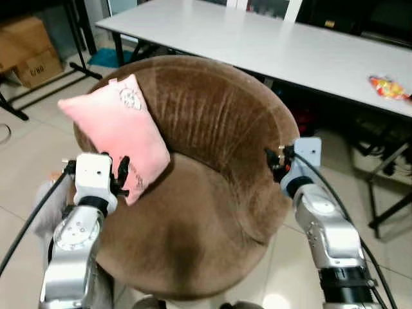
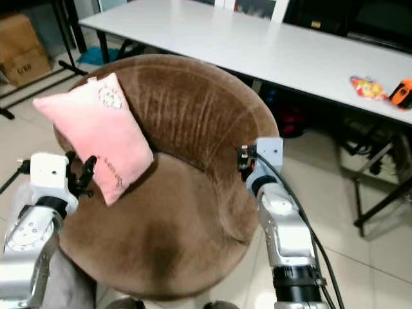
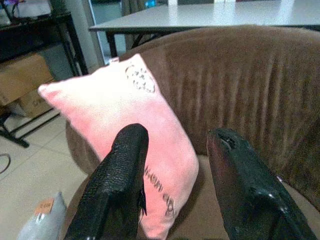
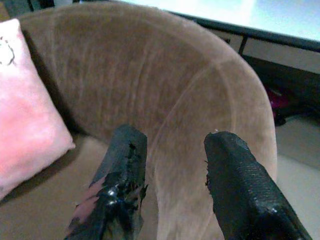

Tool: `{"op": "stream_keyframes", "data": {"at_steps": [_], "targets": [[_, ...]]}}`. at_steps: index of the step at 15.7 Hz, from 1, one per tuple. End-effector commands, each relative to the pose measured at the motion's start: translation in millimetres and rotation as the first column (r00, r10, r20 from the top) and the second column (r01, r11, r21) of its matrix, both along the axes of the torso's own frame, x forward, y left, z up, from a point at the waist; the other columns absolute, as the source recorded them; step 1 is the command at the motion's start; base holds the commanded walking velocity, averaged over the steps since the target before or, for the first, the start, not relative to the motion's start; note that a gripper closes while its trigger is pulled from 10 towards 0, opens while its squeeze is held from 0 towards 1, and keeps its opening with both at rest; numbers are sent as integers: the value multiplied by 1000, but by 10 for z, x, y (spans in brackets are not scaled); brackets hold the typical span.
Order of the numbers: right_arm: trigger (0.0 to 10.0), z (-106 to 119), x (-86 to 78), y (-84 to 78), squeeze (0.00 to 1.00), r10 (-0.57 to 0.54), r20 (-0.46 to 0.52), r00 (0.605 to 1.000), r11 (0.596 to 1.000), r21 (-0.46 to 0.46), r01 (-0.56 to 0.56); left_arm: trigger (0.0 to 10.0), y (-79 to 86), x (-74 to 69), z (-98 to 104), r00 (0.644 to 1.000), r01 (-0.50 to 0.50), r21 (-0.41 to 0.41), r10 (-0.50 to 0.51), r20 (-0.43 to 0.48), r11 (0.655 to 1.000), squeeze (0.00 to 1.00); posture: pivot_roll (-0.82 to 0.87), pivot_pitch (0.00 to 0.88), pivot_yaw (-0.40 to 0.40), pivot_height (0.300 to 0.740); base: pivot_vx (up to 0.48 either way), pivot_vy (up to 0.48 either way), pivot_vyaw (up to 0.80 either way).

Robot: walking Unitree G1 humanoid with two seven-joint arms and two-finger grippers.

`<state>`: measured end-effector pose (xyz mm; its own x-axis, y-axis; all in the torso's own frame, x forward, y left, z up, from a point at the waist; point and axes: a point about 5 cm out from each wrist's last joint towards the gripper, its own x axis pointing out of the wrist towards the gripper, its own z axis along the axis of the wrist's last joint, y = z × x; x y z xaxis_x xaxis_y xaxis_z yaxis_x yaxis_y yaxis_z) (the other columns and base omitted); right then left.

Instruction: Move the pillow to the sofa from floor

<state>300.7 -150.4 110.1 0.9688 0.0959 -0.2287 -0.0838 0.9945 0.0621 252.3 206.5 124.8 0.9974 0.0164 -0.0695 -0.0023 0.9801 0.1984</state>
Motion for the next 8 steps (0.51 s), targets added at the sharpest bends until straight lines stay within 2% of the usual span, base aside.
{"op": "stream_keyframes", "data": {"at_steps": [1,4,6,8], "targets": [[10000,-17,18,10,0,7,0,1000,1000,8,-7,10000,-52,-9,21,1000,4,18,-4,-5,1000,0,-60,0,-89,740,-244,0,0],[10000,-65,16,-15,0,-35,-8,999,999,14,35,10000,-54,12,44,1000,15,15,-14,-17,1000,0,-92,0,-42,740,-242,0,0],[10000,-149,-46,-68,0,-72,-32,997,997,19,72,10000,-57,9,2,999,14,12,-14,-37,1000,0,-103,0,-25,740,-242,0,0],[10000,-204,-100,-61,0,-74,-45,996,997,15,74,10000,-52,-43,-13,999,0,-5,0,-37,1000,0,-106,0,-16,740,0,0,0]]}}
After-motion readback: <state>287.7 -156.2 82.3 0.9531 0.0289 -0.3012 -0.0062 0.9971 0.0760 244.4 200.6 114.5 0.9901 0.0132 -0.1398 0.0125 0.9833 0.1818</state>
